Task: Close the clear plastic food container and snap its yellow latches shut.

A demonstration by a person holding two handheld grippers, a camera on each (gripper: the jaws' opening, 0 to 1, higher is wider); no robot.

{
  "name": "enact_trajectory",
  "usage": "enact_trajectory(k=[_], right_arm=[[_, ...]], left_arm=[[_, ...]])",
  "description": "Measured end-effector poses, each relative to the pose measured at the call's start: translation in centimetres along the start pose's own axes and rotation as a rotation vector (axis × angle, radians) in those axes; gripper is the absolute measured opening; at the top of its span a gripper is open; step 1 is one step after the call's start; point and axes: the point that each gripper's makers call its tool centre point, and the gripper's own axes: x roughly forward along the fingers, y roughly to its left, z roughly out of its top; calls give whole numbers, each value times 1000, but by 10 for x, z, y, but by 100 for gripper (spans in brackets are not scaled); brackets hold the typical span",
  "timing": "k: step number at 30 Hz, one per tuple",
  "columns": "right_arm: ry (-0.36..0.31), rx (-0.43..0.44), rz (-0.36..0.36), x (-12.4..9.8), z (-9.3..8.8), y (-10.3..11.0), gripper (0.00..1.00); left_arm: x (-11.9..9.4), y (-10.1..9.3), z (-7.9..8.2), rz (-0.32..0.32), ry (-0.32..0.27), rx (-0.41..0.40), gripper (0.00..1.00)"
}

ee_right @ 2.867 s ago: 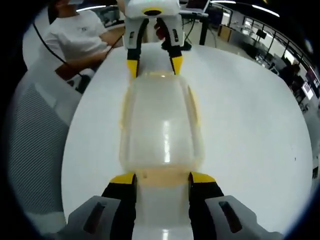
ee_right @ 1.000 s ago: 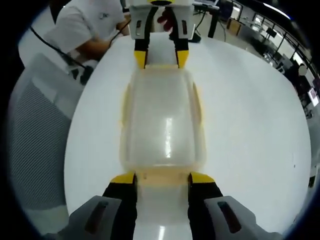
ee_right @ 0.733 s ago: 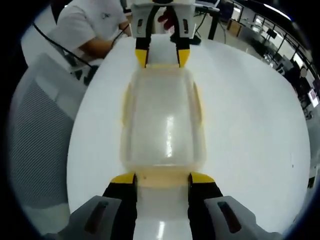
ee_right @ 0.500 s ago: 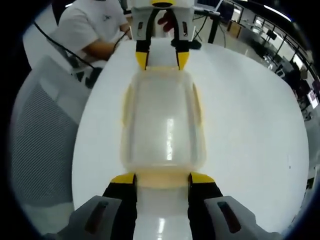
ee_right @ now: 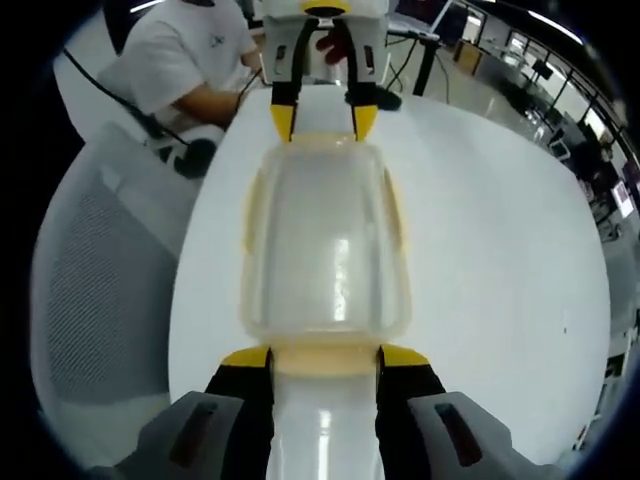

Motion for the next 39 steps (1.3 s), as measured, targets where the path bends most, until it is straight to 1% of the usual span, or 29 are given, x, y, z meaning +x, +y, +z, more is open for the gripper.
enact_trajectory(k=[6, 10, 14, 19, 25, 36, 39], right_arm=[[2, 3, -3, -8, 2, 2, 38], [-19, 7, -9, -14, 4, -1, 38], [-9, -3, -10, -17, 2, -1, 38], [5, -6, -10, -15, -3, -1, 38], [2, -7, -14, -18, -1, 0, 38], [-3, -5, -30, -26, -3, 0, 38], [2, 0, -30, -27, -6, 1, 38]], left_arm=[[-10, 0, 5, 3, 4, 11, 39], [-11, 2, 4, 8, 12, 8, 39], [-12, 1, 9, 24, 24, 18, 39], [-14, 2, 14, 29, 8, 12, 38], [-14, 1, 12, 28, 13, 13, 38], [-16, 3, 18, 32, -3, 15, 38], [-15, 3, 21, 26, -9, 21, 38]])
